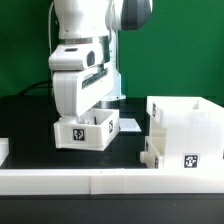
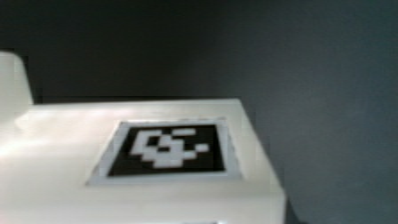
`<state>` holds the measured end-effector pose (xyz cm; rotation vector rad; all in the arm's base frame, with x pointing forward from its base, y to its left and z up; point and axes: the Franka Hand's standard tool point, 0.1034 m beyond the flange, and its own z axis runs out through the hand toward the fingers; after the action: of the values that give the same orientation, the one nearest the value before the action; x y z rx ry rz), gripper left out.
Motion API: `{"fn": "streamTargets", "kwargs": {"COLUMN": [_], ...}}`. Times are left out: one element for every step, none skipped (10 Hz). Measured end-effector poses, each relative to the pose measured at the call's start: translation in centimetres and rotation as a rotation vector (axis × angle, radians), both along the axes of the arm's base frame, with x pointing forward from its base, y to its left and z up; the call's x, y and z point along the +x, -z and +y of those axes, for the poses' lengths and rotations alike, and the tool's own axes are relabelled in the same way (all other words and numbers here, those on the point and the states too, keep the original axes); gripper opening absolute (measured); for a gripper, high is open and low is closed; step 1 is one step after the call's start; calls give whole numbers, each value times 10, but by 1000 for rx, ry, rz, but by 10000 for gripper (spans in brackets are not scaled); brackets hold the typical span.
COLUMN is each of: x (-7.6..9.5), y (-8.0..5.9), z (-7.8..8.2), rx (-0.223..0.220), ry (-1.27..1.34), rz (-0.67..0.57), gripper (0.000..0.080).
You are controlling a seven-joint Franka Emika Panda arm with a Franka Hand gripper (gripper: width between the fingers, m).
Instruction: Assemble drawer
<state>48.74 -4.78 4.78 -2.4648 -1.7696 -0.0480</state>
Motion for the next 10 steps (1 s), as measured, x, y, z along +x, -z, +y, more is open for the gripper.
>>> {"fn": "streamTargets", "kwargs": {"x": [2, 10, 21, 32, 44, 52, 48, 48, 47, 47], "y": [1, -2, -5, -7, -7, -6, -5, -4, -3, -3], "z": [1, 4, 8, 12, 17, 23, 21, 20, 20, 20], "rx": [3, 1, -2, -2, -10, -19, -18, -17, -17, -17], "ry": [-84, -115, -164, -180, -221, -257, -250, -248, -248, -249], "rz": [-10, -9, -12, -9, -10, -19, -13, -11, -10, -11], "gripper": [42, 42, 42, 42, 42, 42, 42, 42, 42, 42]}}
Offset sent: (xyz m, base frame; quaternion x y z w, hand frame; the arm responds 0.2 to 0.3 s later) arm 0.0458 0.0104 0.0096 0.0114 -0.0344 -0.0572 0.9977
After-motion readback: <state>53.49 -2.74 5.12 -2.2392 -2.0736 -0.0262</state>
